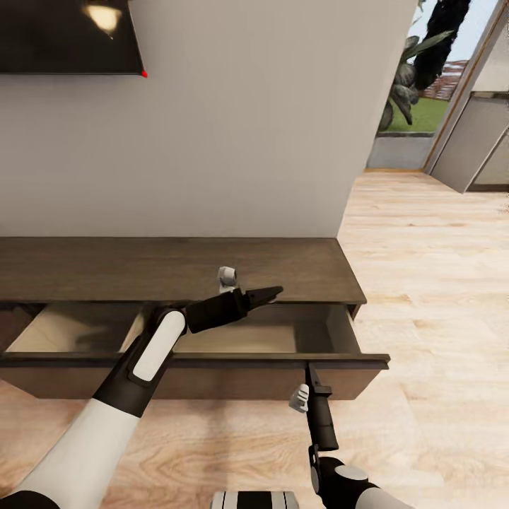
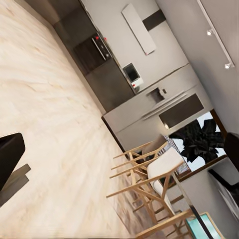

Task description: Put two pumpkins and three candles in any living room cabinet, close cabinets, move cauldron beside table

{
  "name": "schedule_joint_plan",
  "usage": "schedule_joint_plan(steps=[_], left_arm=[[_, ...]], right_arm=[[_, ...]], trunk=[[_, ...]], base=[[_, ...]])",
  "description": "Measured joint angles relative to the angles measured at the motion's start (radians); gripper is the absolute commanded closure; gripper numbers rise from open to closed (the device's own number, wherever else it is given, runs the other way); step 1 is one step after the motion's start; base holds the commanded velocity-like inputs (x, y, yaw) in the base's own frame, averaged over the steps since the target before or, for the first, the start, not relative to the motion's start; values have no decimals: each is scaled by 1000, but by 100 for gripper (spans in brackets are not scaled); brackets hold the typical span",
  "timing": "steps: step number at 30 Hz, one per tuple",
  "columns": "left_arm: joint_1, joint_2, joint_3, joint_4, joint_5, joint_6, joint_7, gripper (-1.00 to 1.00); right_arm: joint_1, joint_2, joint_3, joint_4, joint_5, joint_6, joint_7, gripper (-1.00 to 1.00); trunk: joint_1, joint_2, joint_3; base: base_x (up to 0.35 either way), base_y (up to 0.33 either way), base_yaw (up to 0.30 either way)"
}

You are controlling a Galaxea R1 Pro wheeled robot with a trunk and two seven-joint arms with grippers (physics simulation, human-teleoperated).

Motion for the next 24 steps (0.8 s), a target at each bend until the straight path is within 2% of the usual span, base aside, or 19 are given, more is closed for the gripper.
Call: schedule_joint_plan(steps=[8,14,20,24], left_arm=[[0,0,1,2,0,0,0,-100],[0,1,1,2,4,0,0,-100],[0,1,2,3,6,0,0,-100],[0,1,2,3,6,0,0,-100]], right_arm=[[0,-1,2,0,1,-1,0,100],[0,-1,2,0,0,0,0,100],[0,-1,3,1,1,-1,-1,100],[0,-1,2,1,0,-1,-1,100]], trunk=[[0,0,0],[0,0,0],[0,0,0],[0,0,0]], base=[[-40,0,0],[-219,0,0],[-42,0,0],[-197,0,0]])
